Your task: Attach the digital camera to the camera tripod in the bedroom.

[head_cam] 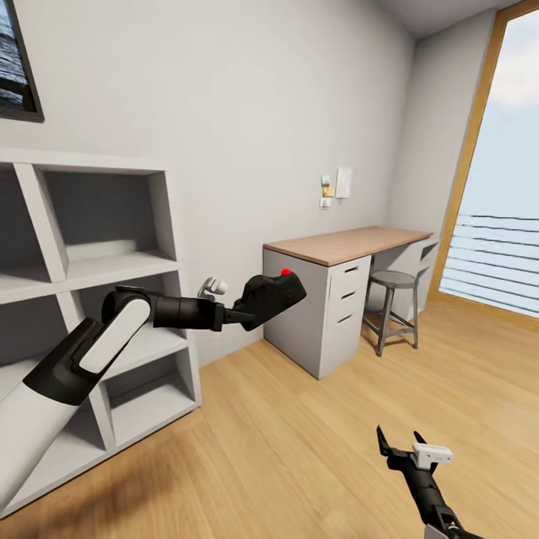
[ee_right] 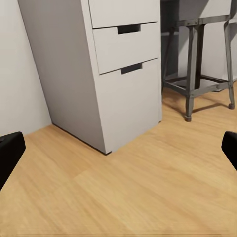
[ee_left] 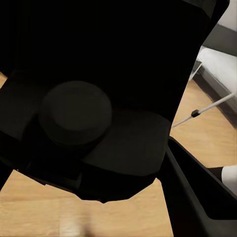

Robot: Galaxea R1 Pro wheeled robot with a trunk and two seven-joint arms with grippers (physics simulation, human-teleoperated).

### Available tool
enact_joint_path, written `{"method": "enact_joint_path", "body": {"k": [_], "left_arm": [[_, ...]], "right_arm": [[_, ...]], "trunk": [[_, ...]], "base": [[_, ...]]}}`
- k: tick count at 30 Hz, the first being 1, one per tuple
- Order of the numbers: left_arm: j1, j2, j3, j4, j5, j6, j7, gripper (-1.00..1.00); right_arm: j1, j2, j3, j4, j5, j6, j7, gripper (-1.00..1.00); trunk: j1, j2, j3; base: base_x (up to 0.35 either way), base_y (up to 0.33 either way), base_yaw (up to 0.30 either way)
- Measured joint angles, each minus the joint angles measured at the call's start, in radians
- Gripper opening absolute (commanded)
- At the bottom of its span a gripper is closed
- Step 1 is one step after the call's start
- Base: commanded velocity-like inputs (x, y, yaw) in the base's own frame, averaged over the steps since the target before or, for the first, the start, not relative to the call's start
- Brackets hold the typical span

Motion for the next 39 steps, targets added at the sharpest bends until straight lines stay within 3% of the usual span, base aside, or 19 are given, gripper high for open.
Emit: {"method": "enact_joint_path", "body": {"k": [39], "left_arm": [[0.0,0.0,0.0,0.0,0.0,0.0,0.0,-1.0]], "right_arm": [[0.005,0.004,0.0,0.0,0.0,0.0,0.0,1.0]], "trunk": [[-0.15,0.273,0.058]], "base": [[0.0,0.0,0.0]]}}
